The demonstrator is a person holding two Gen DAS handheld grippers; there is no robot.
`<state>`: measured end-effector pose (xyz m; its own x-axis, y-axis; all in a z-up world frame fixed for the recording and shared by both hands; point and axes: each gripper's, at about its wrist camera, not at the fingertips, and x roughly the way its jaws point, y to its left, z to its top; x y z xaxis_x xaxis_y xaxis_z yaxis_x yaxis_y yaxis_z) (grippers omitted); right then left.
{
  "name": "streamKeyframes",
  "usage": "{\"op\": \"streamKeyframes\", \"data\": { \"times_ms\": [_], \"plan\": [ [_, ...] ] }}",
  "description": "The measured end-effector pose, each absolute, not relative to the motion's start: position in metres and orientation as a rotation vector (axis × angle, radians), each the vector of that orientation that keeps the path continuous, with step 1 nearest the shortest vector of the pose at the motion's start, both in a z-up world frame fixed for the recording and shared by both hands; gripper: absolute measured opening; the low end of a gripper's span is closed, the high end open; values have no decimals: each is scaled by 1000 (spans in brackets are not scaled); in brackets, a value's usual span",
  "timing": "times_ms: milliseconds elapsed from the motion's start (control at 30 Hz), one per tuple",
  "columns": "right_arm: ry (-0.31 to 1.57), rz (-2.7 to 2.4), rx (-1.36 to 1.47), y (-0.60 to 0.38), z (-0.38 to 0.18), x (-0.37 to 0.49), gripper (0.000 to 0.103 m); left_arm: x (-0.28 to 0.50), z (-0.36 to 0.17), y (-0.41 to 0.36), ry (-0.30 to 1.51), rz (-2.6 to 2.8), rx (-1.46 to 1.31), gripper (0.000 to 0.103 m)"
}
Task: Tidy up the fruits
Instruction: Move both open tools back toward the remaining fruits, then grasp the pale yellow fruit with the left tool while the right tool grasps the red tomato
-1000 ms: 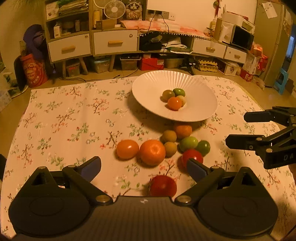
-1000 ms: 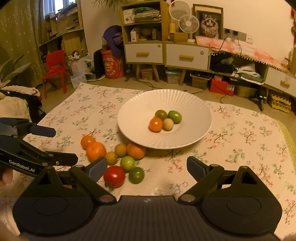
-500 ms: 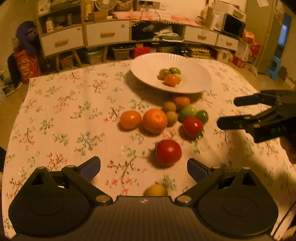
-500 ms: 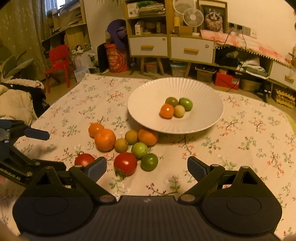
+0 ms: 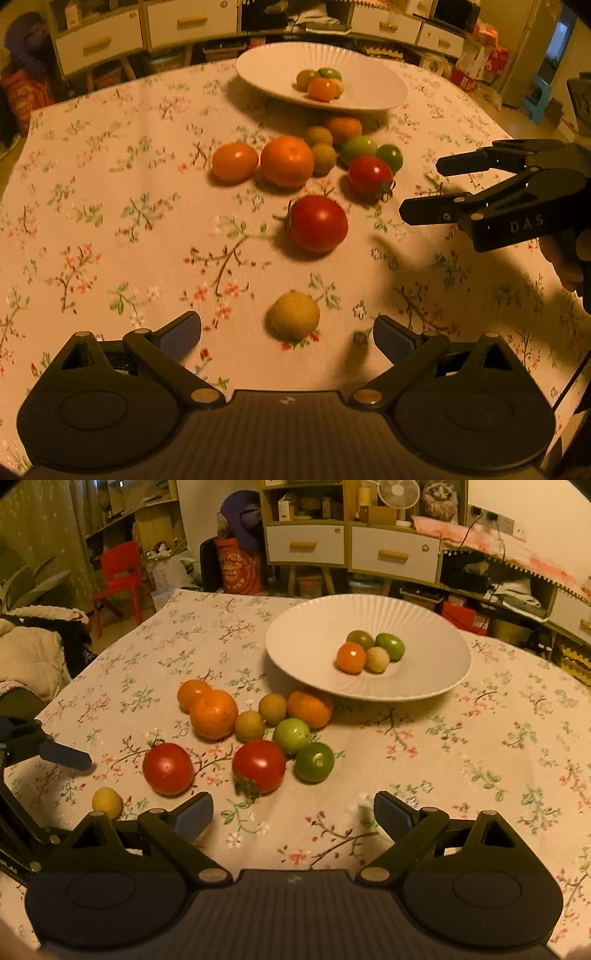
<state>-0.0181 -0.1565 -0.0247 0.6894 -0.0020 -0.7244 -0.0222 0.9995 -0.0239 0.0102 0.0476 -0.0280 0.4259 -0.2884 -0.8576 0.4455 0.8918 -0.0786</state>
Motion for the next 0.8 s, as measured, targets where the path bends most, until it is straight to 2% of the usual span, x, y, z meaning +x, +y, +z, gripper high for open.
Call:
{"op": "streamKeyframes", "data": {
  "times_ms": [133,167,300,433,567,733,800],
  "plan": [
    [831,56,-21,-151,-29,-18,76,10,-28,50,1042,-468,153,88],
    [835,66,-11,-150,-31,-18,73,10,-27,50,1041,-472,154,83],
    [825,96,-12,-143,-35,-18,72,9,-24,49,1026,-499,147,67],
    [805,103,-21,-140,-36,-16,68,8,-25,48,1022,-502,158,58],
    [784,94,-18,-141,-36,-9,61,8,-24,48,1017,-499,157,45],
    [757,75,-11,-143,-37,-5,55,10,-25,46,1011,-485,164,36],
    [751,71,-20,-143,-38,-3,54,10,-24,46,1010,-483,157,27]
  ]
}}
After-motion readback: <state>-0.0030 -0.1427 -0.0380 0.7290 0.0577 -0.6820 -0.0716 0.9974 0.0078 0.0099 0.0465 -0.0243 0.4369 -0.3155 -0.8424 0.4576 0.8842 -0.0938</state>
